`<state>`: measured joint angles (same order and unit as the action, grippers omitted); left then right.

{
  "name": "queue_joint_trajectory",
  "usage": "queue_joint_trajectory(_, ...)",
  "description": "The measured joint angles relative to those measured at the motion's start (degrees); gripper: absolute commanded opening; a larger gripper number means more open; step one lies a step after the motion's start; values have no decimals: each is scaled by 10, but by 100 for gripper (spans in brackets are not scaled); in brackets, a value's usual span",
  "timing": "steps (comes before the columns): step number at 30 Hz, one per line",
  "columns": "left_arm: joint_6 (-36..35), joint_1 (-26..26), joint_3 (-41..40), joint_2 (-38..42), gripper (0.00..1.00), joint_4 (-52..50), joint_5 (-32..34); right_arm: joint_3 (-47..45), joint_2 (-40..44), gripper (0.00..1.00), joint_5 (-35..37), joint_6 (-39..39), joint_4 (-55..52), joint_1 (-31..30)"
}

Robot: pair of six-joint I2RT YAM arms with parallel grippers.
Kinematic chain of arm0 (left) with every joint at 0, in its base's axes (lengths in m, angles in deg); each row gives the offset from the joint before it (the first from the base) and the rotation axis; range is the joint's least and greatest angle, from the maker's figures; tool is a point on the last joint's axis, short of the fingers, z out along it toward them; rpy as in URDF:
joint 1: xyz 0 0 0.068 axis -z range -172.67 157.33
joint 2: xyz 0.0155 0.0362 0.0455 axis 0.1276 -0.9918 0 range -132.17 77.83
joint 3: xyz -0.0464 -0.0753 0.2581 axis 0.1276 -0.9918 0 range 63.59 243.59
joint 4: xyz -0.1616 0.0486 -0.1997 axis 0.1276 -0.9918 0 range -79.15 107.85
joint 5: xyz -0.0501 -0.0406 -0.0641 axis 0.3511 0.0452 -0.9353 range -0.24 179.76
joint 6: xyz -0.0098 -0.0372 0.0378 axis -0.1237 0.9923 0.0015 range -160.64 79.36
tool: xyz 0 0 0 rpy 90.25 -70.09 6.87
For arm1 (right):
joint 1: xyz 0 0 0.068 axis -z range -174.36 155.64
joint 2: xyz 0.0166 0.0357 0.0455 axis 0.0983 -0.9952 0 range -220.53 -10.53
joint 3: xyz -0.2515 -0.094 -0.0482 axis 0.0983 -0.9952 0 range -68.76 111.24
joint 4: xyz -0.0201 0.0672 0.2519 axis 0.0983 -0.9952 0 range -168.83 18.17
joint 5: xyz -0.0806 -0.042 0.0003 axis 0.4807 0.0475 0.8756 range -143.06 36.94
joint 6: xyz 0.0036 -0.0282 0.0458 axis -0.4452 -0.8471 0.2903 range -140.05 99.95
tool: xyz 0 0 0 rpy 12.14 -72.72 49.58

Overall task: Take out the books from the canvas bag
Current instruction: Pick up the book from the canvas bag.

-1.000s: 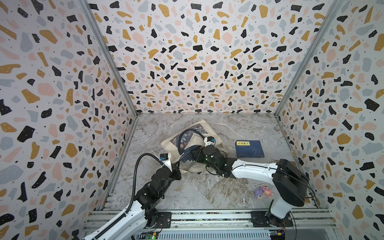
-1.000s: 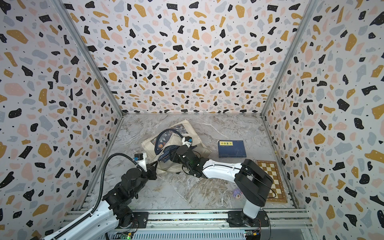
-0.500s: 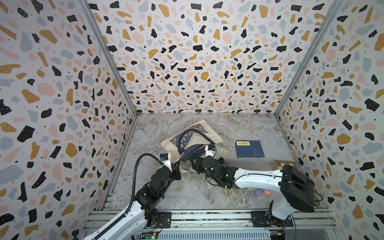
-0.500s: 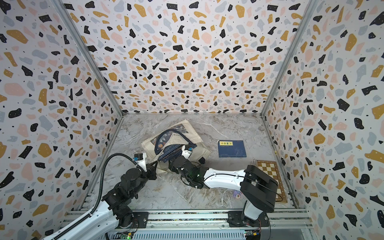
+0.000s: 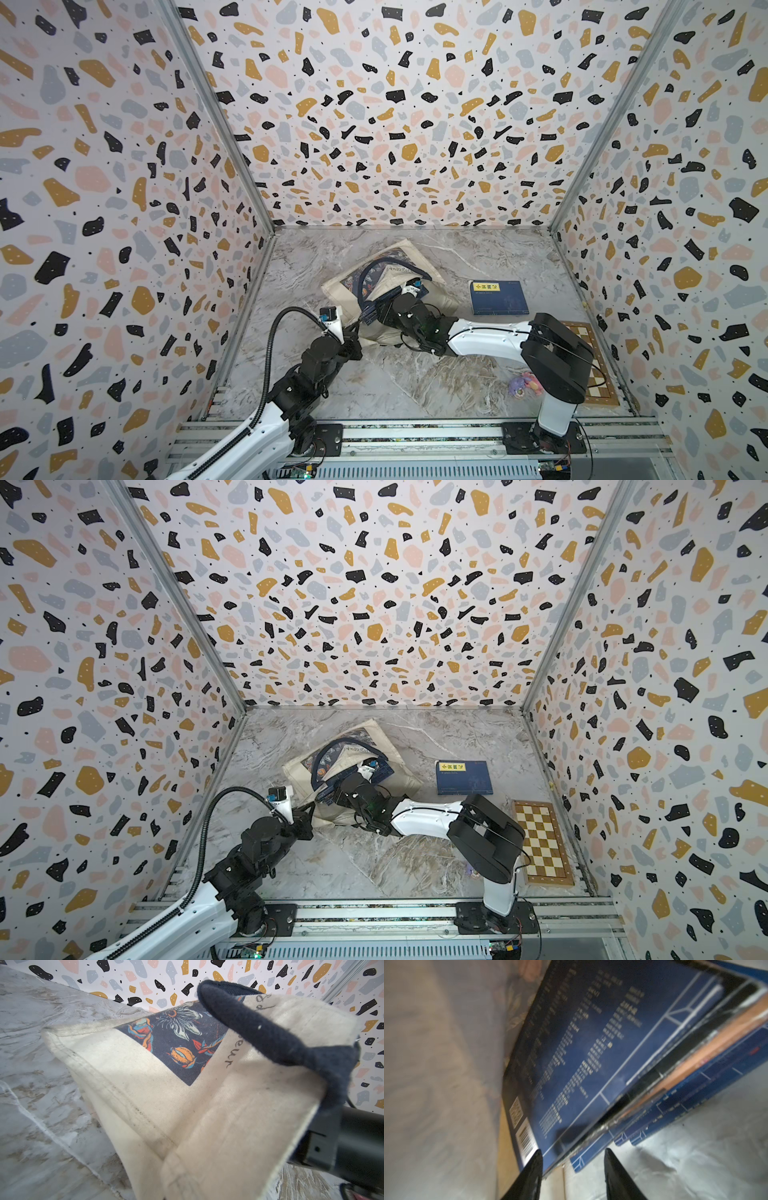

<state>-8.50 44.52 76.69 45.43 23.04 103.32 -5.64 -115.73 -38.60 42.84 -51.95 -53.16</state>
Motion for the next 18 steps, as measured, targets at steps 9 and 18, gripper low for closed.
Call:
queue_joint_trajectory(9,0,-1,0,-1,0,0,5,15,-20,31,-25,-28,24,15)
queue_joint_trajectory(18,-7,-1,0,-8,0,9,4,30,-20,27,-47,-46,23,33)
